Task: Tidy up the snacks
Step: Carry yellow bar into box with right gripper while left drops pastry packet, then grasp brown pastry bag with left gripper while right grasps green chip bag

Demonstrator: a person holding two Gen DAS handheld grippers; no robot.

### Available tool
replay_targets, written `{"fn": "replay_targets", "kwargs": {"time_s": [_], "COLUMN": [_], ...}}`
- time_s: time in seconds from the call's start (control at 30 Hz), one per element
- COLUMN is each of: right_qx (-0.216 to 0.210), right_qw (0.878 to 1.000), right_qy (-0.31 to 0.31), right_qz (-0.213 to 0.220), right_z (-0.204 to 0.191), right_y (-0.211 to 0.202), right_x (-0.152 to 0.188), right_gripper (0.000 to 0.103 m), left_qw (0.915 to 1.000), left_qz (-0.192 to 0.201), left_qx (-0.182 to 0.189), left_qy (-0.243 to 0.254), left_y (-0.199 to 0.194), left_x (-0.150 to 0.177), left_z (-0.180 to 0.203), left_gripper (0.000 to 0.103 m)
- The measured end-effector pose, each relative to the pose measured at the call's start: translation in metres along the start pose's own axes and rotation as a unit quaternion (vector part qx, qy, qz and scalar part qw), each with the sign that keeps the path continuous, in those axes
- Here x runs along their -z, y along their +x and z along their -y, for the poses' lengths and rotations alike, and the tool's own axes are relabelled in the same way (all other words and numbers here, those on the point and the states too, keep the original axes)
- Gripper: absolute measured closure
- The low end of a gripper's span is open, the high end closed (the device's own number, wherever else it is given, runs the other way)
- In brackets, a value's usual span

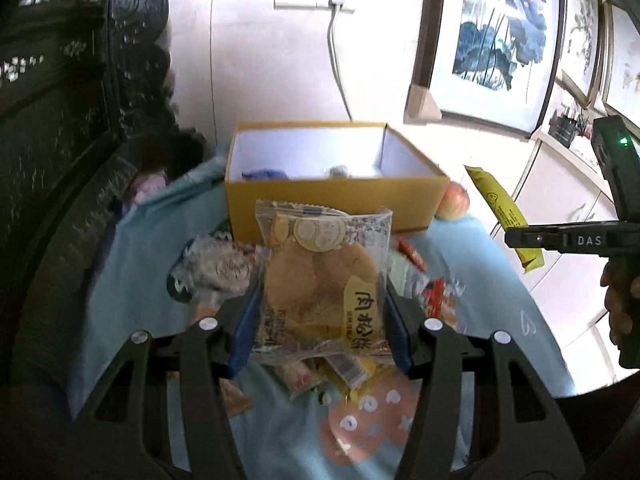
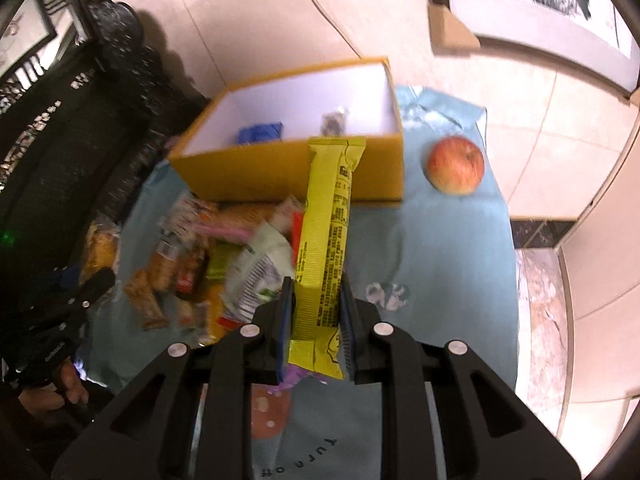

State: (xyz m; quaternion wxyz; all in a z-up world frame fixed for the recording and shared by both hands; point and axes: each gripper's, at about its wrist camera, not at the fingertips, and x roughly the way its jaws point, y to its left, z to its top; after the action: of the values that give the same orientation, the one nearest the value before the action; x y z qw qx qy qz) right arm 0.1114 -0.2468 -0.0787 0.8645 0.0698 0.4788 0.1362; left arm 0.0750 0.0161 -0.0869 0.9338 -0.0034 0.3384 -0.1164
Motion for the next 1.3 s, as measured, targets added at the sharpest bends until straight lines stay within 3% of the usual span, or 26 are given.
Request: {"fn": "replay_targets", "kwargs": {"time_s": [0.27, 0.53, 0.57, 0.6, 0.67, 0.7, 0.73, 0.8, 0.93, 1.13, 1.3], "right_qx": [-0.005, 0.008, 0.006, 0.003, 0.028, 0.050, 0.057, 0.045, 0.031, 0.021, 0.011], "right_qw": [0.999, 0.998, 0.998, 0.999, 0.998, 0.997, 0.997, 0.998, 0.999, 0.998, 0.995], "right_qy": [-0.028, -0.029, -0.029, -0.029, -0.031, -0.033, -0.033, -0.022, -0.011, -0.015, -0.008], "right_qz": [0.030, 0.051, 0.053, 0.045, 0.037, 0.039, 0.045, 0.040, 0.019, -0.050, -0.098], "right_z": [-0.012, -0.009, -0.010, -0.011, -0.012, -0.010, -0.007, -0.001, 0.006, 0.002, -0.022], "right_y": [-0.007, 0.016, 0.022, 0.034, 0.048, 0.054, 0.057, 0.061, 0.065, 0.080, 0.088], "right_x": [-0.051, -0.149, -0.162, -0.180, -0.195, -0.200, -0.201, -0.195, -0.161, -0.070, -0.002], "right_gripper": [0.082, 0.082, 0.082, 0.081, 0.065, 0.048, 0.046, 0.046, 0.046, 0.046, 0.046], "left_qw": [0.9999, 0.9997, 0.9997, 0.9995, 0.9982, 0.9975, 0.9968, 0.9959, 0.9958, 0.9928, 0.9880], "left_qz": [0.015, 0.019, 0.015, 0.010, 0.001, -0.005, -0.013, -0.032, -0.030, -0.063, -0.094], "left_qx": [0.001, -0.014, -0.021, -0.030, -0.057, -0.064, -0.071, -0.075, -0.076, -0.074, -0.097], "left_qy": [0.007, 0.002, 0.001, -0.002, -0.019, -0.029, -0.035, -0.039, -0.040, -0.070, -0.074], "left_y": [0.022, 0.090, 0.104, 0.116, 0.137, 0.145, 0.150, 0.156, 0.136, 0.097, 0.063], "left_x": [-0.073, -0.170, -0.183, -0.194, -0.209, -0.211, -0.212, -0.205, -0.174, -0.086, -0.002], "left_z": [0.009, 0.008, 0.006, 0.003, -0.005, -0.009, -0.014, -0.022, -0.033, -0.044, -0.049], "left_gripper": [0.047, 0.047, 0.044, 0.030, 0.003, 0.003, 0.003, 0.003, 0.003, 0.003, 0.003]}}
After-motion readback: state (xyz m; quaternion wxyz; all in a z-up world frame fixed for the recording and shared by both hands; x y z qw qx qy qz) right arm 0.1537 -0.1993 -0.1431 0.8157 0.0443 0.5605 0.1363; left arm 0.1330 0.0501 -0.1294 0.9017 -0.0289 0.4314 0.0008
